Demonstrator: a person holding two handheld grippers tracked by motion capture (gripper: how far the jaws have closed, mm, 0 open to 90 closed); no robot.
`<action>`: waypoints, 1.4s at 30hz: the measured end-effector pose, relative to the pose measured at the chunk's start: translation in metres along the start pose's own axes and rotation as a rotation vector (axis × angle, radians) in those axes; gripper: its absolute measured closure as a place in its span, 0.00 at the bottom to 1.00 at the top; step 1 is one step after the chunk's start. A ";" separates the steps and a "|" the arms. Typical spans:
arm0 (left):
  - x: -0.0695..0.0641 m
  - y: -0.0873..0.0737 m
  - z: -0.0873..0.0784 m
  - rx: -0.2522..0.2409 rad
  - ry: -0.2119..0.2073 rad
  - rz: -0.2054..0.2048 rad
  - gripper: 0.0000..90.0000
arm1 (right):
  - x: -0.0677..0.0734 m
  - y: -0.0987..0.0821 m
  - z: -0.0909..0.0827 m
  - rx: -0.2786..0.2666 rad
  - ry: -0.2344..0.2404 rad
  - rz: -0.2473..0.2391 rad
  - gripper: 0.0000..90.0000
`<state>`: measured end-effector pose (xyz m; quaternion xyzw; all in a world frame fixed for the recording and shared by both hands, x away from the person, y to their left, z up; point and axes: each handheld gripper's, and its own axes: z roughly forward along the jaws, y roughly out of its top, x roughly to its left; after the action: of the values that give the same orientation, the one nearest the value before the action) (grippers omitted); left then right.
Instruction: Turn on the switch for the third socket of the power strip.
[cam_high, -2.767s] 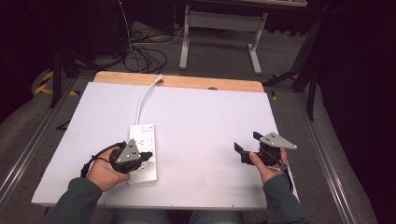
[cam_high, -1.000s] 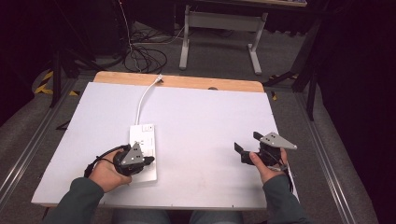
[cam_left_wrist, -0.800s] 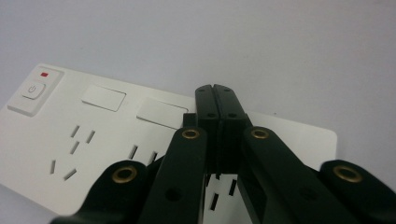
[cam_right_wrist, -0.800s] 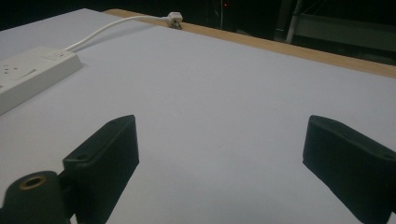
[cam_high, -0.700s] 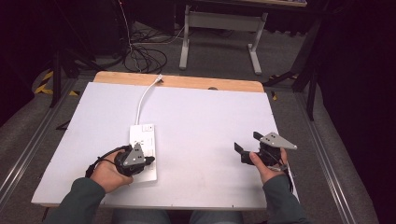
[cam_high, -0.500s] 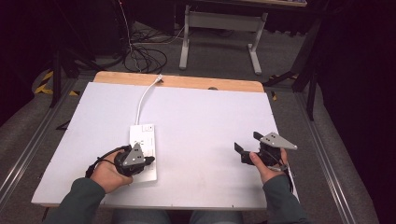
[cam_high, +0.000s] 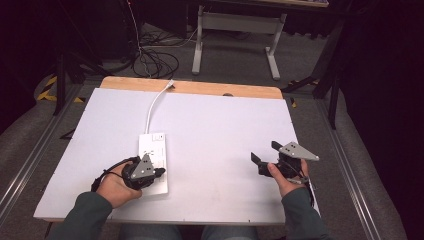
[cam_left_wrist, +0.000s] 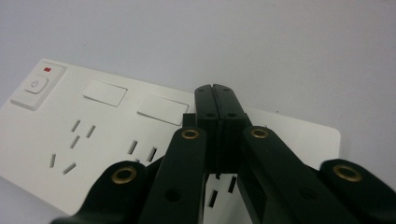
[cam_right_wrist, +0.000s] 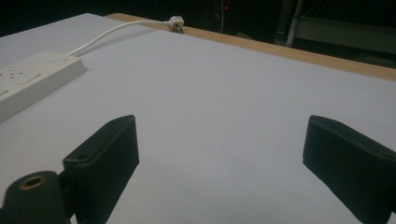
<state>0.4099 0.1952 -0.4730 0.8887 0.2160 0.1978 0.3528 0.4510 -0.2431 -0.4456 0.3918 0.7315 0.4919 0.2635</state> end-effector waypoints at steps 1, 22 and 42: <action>-0.001 0.000 -0.001 0.002 0.006 0.003 1.00 | 0.001 0.000 0.001 -0.003 0.003 0.000 0.12; 0.004 -0.003 -0.004 0.007 0.064 0.007 1.00 | 0.002 0.000 0.002 0.005 0.006 -0.006 0.12; 0.018 -0.001 -0.028 -0.181 0.166 -0.099 1.00 | 0.002 0.001 0.005 0.006 0.013 -0.002 0.12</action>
<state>0.4099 0.2204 -0.4509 0.8222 0.2694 0.2714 0.4217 0.4539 -0.2391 -0.4468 0.3888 0.7352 0.4919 0.2578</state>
